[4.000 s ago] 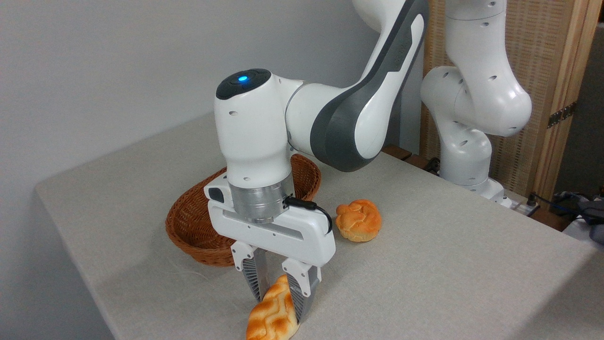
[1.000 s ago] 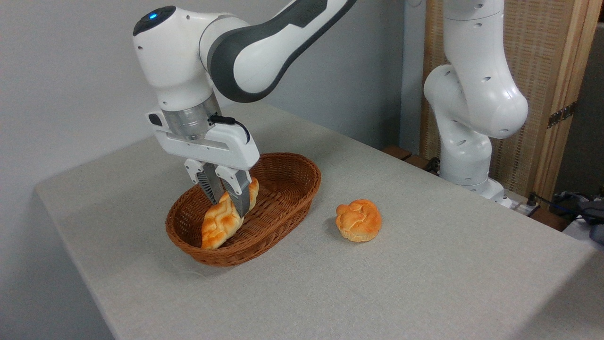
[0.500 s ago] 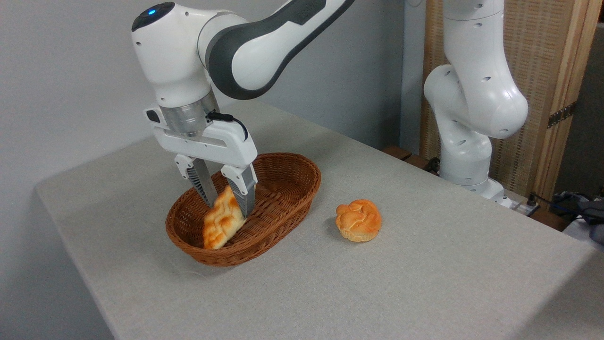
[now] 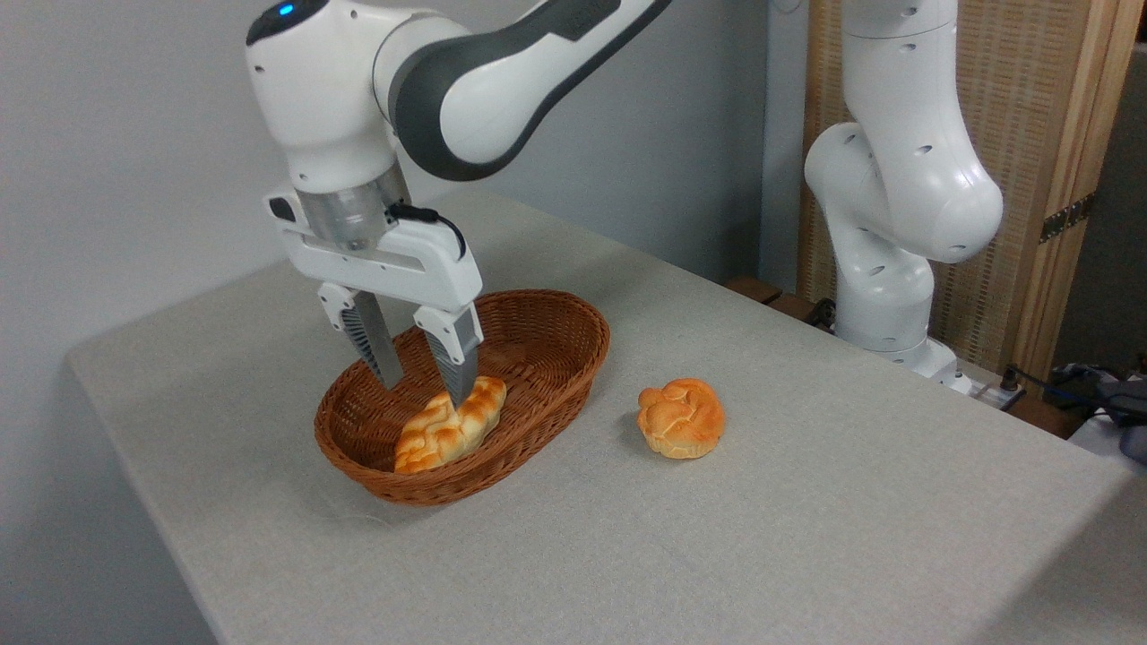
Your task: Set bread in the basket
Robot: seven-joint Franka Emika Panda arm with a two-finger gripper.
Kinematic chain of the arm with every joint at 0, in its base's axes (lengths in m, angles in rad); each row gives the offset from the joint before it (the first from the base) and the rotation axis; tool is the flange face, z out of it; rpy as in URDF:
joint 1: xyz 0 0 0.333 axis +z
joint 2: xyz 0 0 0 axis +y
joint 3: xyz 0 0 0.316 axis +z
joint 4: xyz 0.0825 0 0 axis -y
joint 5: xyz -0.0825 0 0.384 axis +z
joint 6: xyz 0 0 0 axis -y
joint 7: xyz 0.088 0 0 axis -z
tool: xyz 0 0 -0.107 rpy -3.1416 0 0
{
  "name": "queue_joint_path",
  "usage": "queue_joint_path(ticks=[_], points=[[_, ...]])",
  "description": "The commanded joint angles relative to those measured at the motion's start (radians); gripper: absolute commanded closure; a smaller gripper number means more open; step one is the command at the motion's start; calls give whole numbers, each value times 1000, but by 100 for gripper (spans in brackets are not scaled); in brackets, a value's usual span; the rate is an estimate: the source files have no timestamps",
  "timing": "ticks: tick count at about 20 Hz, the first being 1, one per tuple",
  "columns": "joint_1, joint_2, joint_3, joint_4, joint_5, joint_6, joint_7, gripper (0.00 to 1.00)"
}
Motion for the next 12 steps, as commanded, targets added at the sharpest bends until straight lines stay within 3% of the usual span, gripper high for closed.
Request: queue_joint_path(ticks=[1,3,6,12], points=[[5,-22,9,64,-2,-13,-11,0],[9,-38,10,66,2,-15,3,0],[19,-42,-1,78,73,-19,72,0],[139,-113,-45,80,91,-119,345,0]])
